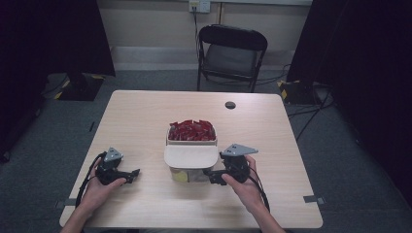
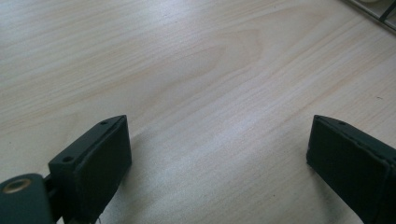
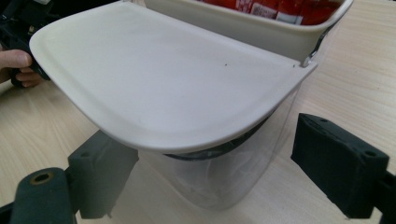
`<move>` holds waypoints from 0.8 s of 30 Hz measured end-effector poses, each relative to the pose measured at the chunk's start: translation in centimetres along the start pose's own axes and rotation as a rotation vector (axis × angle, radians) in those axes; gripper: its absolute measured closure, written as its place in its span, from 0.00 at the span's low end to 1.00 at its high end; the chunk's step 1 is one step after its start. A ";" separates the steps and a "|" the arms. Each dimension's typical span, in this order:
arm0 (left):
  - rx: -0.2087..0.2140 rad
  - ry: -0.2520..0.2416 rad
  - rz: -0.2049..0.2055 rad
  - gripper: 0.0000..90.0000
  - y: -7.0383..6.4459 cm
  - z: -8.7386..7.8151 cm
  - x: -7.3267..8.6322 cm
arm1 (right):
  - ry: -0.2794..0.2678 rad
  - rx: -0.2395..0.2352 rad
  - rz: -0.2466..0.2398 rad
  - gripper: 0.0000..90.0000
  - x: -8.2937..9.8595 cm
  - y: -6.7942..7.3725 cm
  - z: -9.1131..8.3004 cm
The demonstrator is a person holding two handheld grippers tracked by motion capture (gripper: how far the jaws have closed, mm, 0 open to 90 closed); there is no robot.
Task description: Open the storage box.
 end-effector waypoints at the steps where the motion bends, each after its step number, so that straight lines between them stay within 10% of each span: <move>1: 0.000 0.000 0.000 0.07 0.0 0.0 0.0 | -0.004 0.001 0.000 0.15 -0.1 0.0 0.0; 24: 0.000 0.000 -0.001 0.07 0.0 0.0 0.0 | -0.021 0.003 0.018 0.15 -1.6 -0.8 0.0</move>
Point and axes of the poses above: each handheld gripper's, and its own axes: z roughly forward along the jaws, x roughly out of its underside, y roughly to its left, the point moved 2 cm from there along z, roughly forward along the jaws, and after that the axes turned 3 degrees about z, right-handed, at the moved point
